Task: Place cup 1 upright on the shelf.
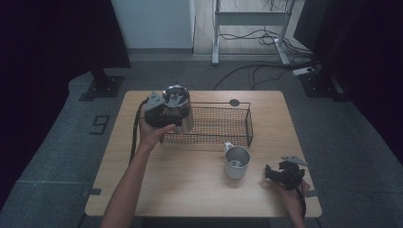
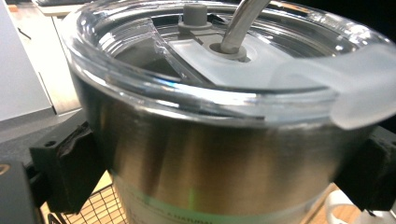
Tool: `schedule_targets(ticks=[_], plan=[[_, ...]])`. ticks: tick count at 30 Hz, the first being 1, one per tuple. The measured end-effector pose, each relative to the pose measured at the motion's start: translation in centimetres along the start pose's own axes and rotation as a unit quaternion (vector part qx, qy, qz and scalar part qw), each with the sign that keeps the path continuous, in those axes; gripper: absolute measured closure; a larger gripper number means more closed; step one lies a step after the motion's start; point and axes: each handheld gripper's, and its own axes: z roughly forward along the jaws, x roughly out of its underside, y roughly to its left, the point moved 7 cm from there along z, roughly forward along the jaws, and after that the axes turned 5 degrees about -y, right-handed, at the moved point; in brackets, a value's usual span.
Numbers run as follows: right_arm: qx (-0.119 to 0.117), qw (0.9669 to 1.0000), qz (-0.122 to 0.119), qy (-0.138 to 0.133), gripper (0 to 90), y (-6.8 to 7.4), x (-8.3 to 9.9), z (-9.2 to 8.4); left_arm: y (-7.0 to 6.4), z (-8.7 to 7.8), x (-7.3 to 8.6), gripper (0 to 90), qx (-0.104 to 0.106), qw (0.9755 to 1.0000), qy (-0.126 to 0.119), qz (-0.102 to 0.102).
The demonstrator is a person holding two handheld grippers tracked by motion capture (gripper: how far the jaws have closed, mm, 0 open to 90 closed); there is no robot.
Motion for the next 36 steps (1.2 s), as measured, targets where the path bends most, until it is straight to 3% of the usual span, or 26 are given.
schedule_targets(ticks=[12,27,36], plan=[[0.001,1.0,0.003,-0.002,9.3,-0.1,0.1,-0.1,0.5,1.4,0.3,4.3,-0.003,1.0,0.002,-0.005],[0.002,1.0,0.002,-0.002,9.7,-0.2,0.1,-0.2,2.2,3.2,1.7,4.3,-0.022,0.9994,0.022,-0.016],[0.002,1.0,0.003,-0.002,9.8,-0.2,0.1,-0.2,2.5,3.9,2.9,4.3,-0.028,0.999,0.03,-0.019]])
